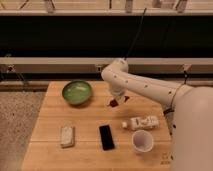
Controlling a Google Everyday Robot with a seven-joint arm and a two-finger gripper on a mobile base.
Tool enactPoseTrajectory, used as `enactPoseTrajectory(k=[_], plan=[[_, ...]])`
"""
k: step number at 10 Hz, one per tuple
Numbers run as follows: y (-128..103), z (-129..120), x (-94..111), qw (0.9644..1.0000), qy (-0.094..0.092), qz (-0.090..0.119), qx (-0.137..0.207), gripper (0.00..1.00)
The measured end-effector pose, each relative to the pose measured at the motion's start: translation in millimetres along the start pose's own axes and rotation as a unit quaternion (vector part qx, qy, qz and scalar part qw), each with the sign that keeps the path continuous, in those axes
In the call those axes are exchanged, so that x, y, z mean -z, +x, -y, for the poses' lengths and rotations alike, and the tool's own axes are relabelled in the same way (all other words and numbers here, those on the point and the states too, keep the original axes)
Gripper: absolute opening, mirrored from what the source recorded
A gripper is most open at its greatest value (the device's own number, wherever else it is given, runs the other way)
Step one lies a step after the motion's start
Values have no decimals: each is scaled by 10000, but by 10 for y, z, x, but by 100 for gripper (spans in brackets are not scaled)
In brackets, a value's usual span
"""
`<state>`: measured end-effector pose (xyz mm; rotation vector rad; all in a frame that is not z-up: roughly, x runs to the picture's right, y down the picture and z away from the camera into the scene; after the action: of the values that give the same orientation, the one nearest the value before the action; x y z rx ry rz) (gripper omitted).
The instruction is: Place the pepper on the white sponge
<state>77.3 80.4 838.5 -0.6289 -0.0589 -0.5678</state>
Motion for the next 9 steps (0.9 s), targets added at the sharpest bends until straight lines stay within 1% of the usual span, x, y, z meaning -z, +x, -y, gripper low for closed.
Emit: enactPoseTrajectory(k=[5,6,7,9], plan=[[-623,162,145,9985,33,-84,544,0],[-680,174,162,9980,38,-100,618,0],[-745,156,177,9973,36,-124,721,0],[-1026,211,248,9950,49,-159,981,0]])
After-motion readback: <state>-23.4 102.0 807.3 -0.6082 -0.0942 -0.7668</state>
